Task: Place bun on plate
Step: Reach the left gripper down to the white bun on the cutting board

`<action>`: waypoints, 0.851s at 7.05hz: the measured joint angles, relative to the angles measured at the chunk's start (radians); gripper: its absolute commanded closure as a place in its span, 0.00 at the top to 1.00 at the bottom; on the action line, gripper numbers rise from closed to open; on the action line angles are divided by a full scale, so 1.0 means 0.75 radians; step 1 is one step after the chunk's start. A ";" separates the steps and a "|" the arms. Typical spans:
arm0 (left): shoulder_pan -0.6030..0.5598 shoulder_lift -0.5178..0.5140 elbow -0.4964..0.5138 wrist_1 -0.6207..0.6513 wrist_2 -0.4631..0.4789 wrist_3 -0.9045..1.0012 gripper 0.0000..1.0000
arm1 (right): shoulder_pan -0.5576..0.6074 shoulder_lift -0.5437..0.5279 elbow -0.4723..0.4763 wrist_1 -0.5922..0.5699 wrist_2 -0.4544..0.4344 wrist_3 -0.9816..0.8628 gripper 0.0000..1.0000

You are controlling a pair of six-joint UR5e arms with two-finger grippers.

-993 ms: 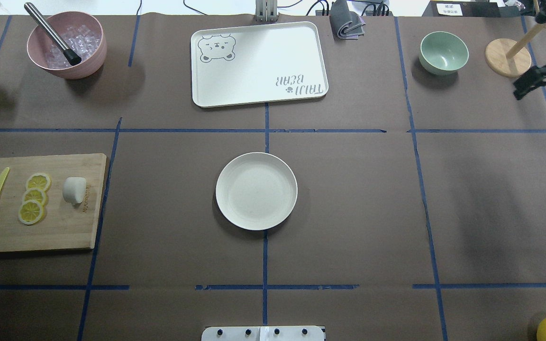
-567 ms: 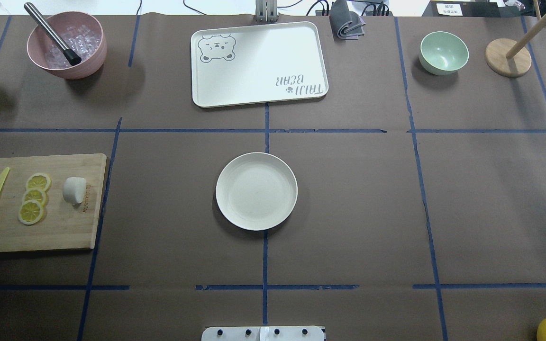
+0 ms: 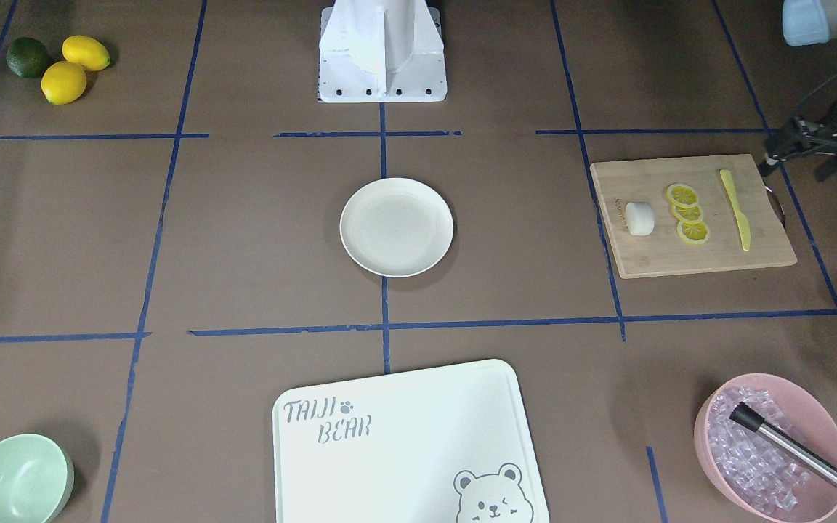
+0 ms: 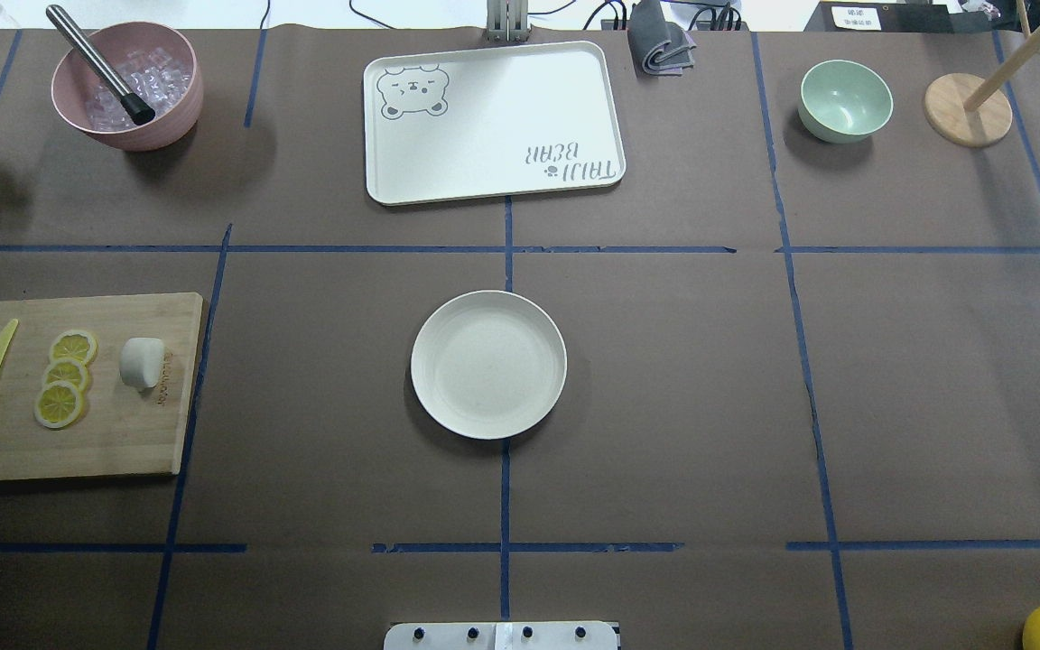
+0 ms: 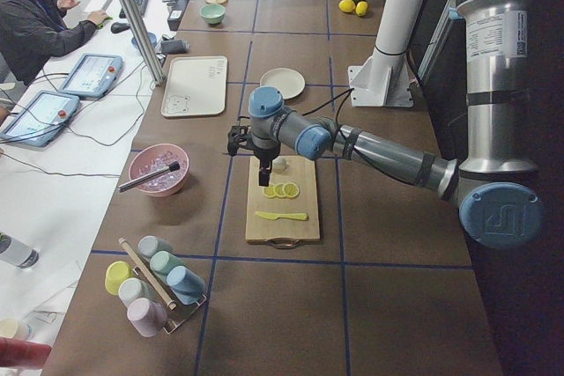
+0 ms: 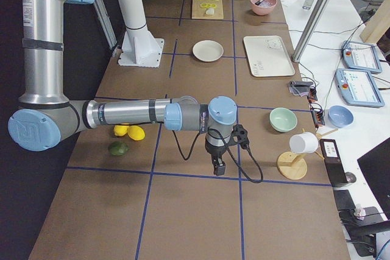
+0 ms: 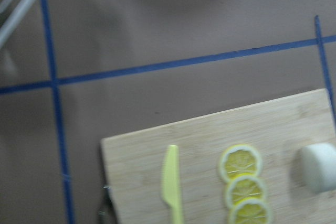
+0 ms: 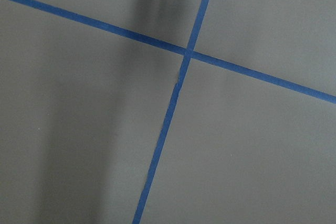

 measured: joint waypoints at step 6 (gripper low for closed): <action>0.389 -0.231 0.220 -0.160 0.235 -0.364 1.00 | 0.001 0.001 0.002 0.001 -0.001 0.000 1.00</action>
